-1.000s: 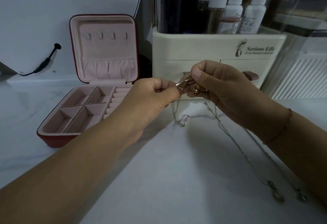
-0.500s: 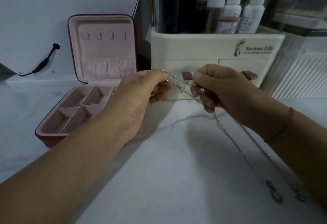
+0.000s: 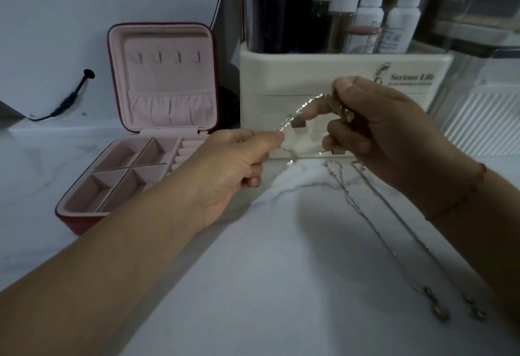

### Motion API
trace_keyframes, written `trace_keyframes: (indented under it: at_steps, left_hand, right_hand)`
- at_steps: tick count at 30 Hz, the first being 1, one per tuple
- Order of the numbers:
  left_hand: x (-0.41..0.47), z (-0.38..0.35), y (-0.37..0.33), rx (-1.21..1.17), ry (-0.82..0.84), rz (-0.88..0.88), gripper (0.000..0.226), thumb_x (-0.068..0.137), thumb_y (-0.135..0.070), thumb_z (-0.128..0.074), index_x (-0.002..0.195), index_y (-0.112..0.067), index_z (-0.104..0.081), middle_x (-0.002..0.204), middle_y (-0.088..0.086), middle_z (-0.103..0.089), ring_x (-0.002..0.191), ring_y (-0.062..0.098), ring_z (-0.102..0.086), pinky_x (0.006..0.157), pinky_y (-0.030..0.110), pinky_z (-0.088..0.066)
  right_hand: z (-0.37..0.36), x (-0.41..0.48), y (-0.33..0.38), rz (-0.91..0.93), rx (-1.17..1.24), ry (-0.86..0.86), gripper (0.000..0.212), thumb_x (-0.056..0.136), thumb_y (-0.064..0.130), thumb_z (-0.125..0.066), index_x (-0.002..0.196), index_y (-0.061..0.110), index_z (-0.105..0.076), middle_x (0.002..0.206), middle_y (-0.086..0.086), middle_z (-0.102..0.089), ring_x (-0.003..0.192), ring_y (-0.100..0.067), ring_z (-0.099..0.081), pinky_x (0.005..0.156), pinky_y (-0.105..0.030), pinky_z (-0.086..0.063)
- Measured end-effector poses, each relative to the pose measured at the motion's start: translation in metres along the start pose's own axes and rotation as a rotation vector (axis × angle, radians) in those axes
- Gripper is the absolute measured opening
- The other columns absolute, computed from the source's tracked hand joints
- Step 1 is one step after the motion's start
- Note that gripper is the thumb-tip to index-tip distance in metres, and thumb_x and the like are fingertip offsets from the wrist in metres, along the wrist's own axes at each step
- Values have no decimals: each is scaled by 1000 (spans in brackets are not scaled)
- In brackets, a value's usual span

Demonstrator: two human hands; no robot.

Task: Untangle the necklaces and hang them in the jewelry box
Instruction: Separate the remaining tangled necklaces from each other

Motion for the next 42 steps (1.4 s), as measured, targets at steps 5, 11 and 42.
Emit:
trace_keyframes:
  at_steps: [5, 11, 42]
  left_hand:
    - [0, -3, 4, 88, 50, 31, 14, 86, -9, -62, 73, -12, -58, 56, -3, -36, 38, 5, -25, 39, 17, -20]
    - [-4, -8, 12, 95, 97, 124, 21, 82, -10, -66, 98, 3, -67, 60, 1, -46, 40, 6, -27, 38, 17, -22]
    - [0, 10, 2, 104, -108, -60, 9, 84, -22, -68, 85, -14, -68, 52, -6, -33, 36, 6, -22, 34, 14, -21]
  right_hand:
    - [-12, -4, 2, 33, -54, 82, 21, 101, 17, -34, 82, 13, -42, 115, -12, -68, 37, -7, -23, 50, -24, -44]
    - [-15, -4, -8, -60, -111, 126, 14, 97, 17, -40, 85, 11, -42, 99, -6, -71, 38, -6, -25, 39, -23, -41]
    - [-12, -3, -16, -195, 20, 171, 25, 97, 15, -38, 76, 10, -49, 86, -14, -65, 39, -6, -29, 37, -19, -35]
Point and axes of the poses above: each hand's wrist, its own x-axis towards the middle knuckle, its own z-axis out of the back of the hand, y = z × x, the point moved 8 cm from there along x, towards the middle knuckle
